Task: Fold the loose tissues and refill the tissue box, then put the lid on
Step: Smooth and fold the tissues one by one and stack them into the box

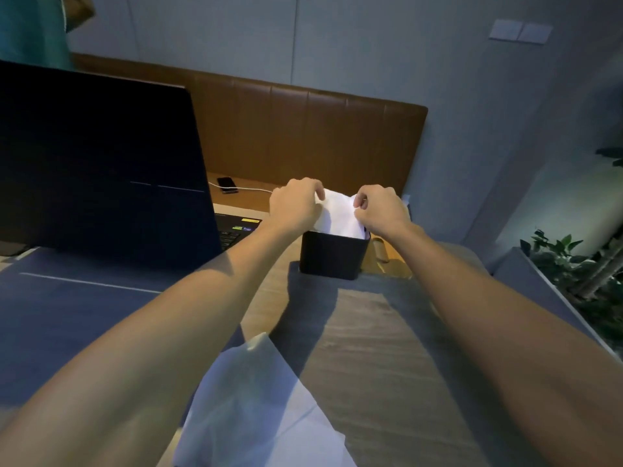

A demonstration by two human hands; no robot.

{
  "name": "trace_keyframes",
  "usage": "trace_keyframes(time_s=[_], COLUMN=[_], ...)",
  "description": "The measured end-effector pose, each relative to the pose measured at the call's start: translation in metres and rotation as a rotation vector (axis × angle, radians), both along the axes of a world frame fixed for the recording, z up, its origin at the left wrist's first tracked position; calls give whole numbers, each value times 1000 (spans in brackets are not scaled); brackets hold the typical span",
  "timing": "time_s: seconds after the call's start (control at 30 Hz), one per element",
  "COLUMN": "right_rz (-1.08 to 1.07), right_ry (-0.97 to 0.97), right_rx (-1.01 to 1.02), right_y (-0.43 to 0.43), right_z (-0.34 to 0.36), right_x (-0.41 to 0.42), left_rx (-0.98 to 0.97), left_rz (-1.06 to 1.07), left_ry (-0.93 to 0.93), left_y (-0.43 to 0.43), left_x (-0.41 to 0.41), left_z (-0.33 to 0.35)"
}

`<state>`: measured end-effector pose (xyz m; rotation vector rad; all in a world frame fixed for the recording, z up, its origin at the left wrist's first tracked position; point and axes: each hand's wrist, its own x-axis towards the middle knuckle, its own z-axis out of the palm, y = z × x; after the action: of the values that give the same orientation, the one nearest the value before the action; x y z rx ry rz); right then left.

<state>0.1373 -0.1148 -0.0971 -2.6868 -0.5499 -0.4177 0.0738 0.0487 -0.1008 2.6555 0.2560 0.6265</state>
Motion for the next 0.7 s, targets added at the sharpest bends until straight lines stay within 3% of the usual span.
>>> trace_keyframes(time_s=[0.3,0.53,0.7], right_rz=[13,39,91], right_ry=[84,126,150], right_rx=[-315,-442,-433], right_y=[17,22,20], right_z=[-5,-8,-10], right_x=[13,16,15], left_rx=[301,270,192], left_rz=[-99,-121,-80], left_ry=[266,313,246], left_y=[-9,-8,-8], left_x=[21,30,27], left_z=[-3,-7,-12])
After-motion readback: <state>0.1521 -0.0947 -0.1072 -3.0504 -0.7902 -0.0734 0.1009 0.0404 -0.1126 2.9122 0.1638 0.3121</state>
